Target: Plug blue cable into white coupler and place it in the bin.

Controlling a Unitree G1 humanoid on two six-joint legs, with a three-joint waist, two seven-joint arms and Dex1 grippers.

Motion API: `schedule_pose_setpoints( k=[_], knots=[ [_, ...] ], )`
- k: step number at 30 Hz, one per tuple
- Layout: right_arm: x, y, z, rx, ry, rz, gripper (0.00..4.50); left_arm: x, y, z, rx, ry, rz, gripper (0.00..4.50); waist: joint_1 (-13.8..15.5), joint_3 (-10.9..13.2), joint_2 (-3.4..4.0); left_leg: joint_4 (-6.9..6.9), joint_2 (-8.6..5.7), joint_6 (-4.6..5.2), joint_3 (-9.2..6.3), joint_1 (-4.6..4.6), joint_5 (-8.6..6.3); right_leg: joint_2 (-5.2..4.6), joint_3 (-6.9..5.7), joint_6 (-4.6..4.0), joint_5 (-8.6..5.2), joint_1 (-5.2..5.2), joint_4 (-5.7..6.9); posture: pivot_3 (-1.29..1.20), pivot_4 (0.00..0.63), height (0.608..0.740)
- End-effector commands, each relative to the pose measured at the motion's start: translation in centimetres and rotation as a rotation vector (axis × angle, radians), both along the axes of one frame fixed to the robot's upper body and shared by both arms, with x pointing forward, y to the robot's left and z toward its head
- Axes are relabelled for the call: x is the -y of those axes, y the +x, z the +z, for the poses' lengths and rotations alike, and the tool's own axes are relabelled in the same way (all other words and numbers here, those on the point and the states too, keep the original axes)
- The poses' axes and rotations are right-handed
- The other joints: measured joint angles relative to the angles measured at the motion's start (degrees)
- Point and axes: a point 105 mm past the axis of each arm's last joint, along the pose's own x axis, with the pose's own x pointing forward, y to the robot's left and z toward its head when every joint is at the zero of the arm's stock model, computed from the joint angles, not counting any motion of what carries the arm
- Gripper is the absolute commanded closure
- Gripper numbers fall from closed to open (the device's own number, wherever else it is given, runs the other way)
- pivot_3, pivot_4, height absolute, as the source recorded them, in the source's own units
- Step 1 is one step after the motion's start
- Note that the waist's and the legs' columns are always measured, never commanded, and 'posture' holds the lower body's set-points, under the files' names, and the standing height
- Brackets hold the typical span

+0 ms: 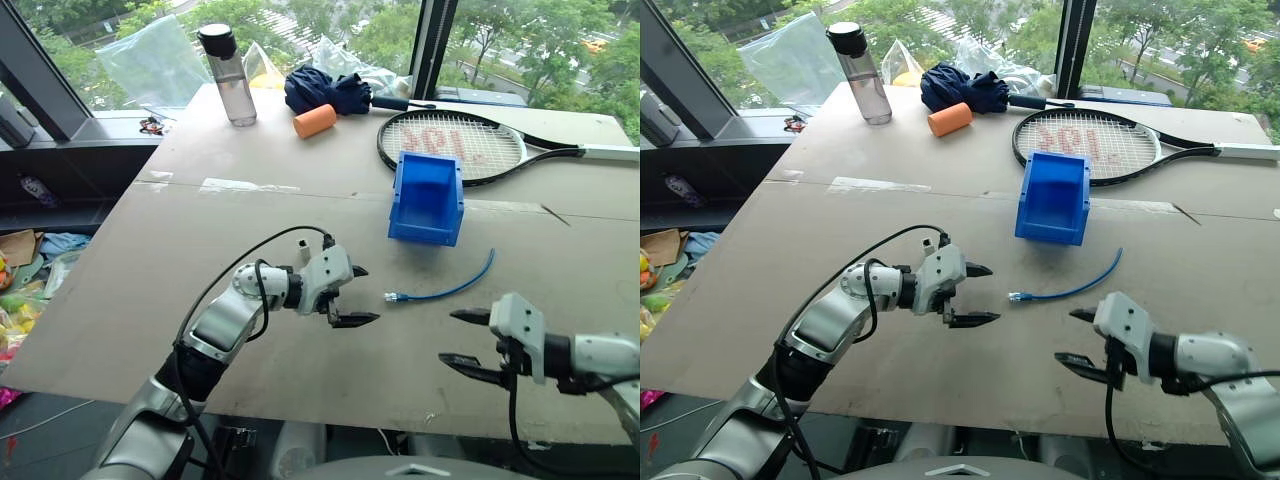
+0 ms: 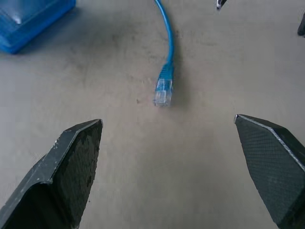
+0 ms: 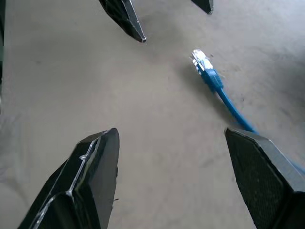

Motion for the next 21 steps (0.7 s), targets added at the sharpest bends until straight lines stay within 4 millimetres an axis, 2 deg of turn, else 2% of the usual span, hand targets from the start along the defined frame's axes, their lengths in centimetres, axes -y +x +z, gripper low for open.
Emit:
schedule_pose_setpoints(
  k=[1,6,7,8,10,11,13,14,15,16,19,21],
  knots=[
    [0.5,-0.9,1.7,0.098,0.029,-0.068,0.96,1.4,0.7,0.4,0.035,-0.007,-0.047,0.0,-0.3,0.0,0.03,0.0,0.0,0.0,-0.02,0.0,0.0,0.01,-0.01,-0.07,-0.04,0.02,0.0,0.0,0.15,0.74],
    [0.9,-2.0,1.8,0.129,0.031,-0.193,0.96,2.7,1.5,-0.5,0.031,0.046,-0.087,0.0,-1.5,-0.1,0.03,0.12,0.01,0.0,-0.08,0.04,0.0,0.06,0.04,-0.12,-0.07,0.04,0.08,0.0,0.15,0.74],
    [0.8,-2.1,1.8,0.134,0.033,-0.209,0.92,2.8,1.4,-0.8,0.021,0.066,-0.105,0.5,-1.5,-0.1,0.05,0.12,0.02,0.0,-0.08,0.05,0.0,0.09,0.07,-0.11,-0.06,0.04,0.09,0.0,0.15,0.74],
    [0.7,-2.2,1.9,0.136,0.036,-0.22,0.92,2.8,1.3,-1.1,0.015,0.088,-0.124,0.69,-1.5,-0.1,0.05,0.12,0.02,0.0,-0.09,0.05,0.0,0.1,0.07,-0.11,-0.06,0.04,0.09,0.0,0.15,0.74],
    [0.5,-2.4,1.9,0.141,0.037,-0.234,0.92,2.6,1.0,-1.7,0.01,0.133,-0.16,1.67,-1.5,-0.1,0.06,0.12,0.03,0.0,-0.12,0.05,0.0,0.12,0.06,-0.11,-0.07,0.04,0.1,0.0,0.15,0.74],
    [0.5,-2.4,2.0,0.145,0.041,-0.244,0.92,2.4,0.8,-1.9,0.007,0.149,-0.175,2.02,-1.4,-0.2,0.04,0.12,0.03,0.0,-0.15,0.04,0.0,0.12,0.05,-0.12,-0.07,0.03,0.1,0.0,0.15,0.74],
    [0.2,-2.5,2.2,0.147,0.062,-0.268,0.92,2.1,0.5,-2.2,-0.001,0.175,-0.206,3.16,-1.4,-0.2,0.08,0.12,0.03,0.0,-0.15,0.03,0.0,0.12,0.04,-0.19,-0.11,0.04,0.08,0.0,0.15,0.74],
    [0.1,-2.4,2.2,0.142,0.073,-0.28,0.92,2.0,0.5,-2.2,-0.003,0.178,-0.212,3.48,-1.4,-0.2,0.08,0.12,0.04,0.0,-0.15,0.02,0.0,0.12,0.04,-0.19,-0.11,0.04,0.07,0.0,0.15,0.74],
    [-0.2,-2.4,2.2,0.131,0.095,-0.293,0.92,2.0,0.5,-2.0,-0.016,0.166,-0.211,4.13,-1.4,-0.2,0.08,0.12,0.04,0.0,-0.17,0.02,0.0,0.12,0.04,-0.2,-0.12,0.04,0.07,0.0,0.15,0.74],
    [-0.3,-2.3,2.2,0.124,0.109,-0.302,0.92,1.9,0.6,-1.9,-0.026,0.157,-0.209,4.46,-1.4,-0.2,0.08,0.12,0.04,0.0,-0.17,0.02,0.0,0.12,0.03,-0.2,-0.12,0.04,0.07,0.0,0.15,0.74],
    [-1.8,-2.2,1.9,0.003,0.253,-0.345,0.92,2.5,0.1,0.0,-0.159,0.0,-0.204,4.46,-1.4,-0.3,0.1,0.12,0.05,0.0,-0.17,0.02,0.0,0.12,0.03,-0.21,-0.12,0.03,0.08,0.0,0.15,0.74],
    [-2.7,-2.0,1.8,-0.087,0.38,-0.378,0.92,2.7,-0.7,2.0,-0.293,-0.133,-0.227,4.46,-1.5,-0.2,0.1,0.12,0.07,0.0,-0.2,0.0,0.0,0.13,0.02,-0.22,-0.12,0.03,0.09,0.0,0.15,0.74]
  ],
)
